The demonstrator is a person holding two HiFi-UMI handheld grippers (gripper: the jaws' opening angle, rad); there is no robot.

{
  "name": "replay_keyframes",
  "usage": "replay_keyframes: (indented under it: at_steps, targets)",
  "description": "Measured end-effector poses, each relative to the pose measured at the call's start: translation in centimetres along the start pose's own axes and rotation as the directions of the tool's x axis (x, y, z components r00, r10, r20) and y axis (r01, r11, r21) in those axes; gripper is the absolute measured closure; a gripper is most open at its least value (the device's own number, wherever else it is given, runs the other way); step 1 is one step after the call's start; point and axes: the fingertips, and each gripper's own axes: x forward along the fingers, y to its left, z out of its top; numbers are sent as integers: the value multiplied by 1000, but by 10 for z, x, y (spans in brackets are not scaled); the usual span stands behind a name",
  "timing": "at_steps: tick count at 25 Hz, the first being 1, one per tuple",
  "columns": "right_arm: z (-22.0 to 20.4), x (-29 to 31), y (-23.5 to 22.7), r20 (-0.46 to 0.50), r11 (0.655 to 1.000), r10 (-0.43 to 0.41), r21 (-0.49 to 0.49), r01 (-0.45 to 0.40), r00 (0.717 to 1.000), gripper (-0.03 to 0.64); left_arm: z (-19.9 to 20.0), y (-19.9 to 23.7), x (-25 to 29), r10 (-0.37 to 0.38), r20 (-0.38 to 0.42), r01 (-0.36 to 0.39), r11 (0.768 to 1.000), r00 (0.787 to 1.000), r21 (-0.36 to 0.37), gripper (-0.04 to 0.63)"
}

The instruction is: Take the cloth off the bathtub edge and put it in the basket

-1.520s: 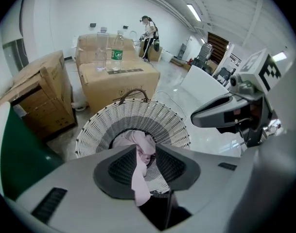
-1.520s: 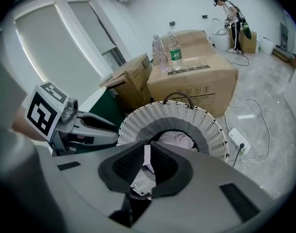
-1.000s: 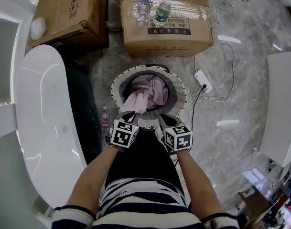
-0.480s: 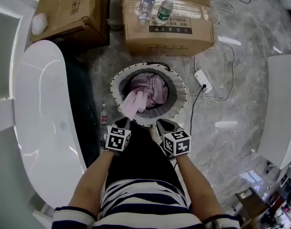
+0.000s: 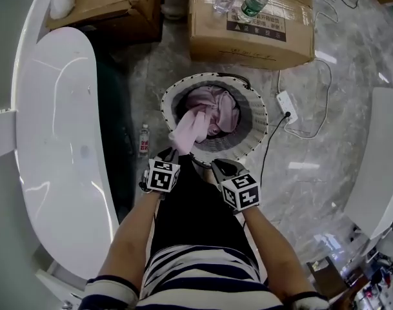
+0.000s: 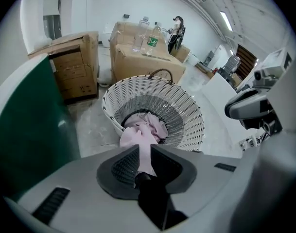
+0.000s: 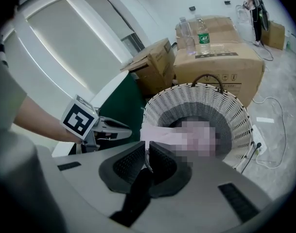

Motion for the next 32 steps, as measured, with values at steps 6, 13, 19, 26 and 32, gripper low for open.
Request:
replay_keyframes:
  at_steps: [6,13,19,26,32]
  targets:
    - [-2,12,3,-51,999,14,-51,-16,999,572,-15,4,27,-45,-37,43,997,998,-64,408]
    - [2,18,-3,-56,999,5,-48,-8,998,572,-10,8,55,-80,-41,76,993,996,-91,370]
    - [4,16,-8,-36,1000,-9,-13,9,999,572,-6,10,62,-29,-89,26,999,996,-31,370]
    - [2,16,-3,-8,999,-17,35,18,1000,573,-9,9,60,-46,-122,30,991,991,-130,439]
    - [7,8,0,34,997,-24,72,21,999,574,4,-4,49,-31,-114,31,999,993,-9,551]
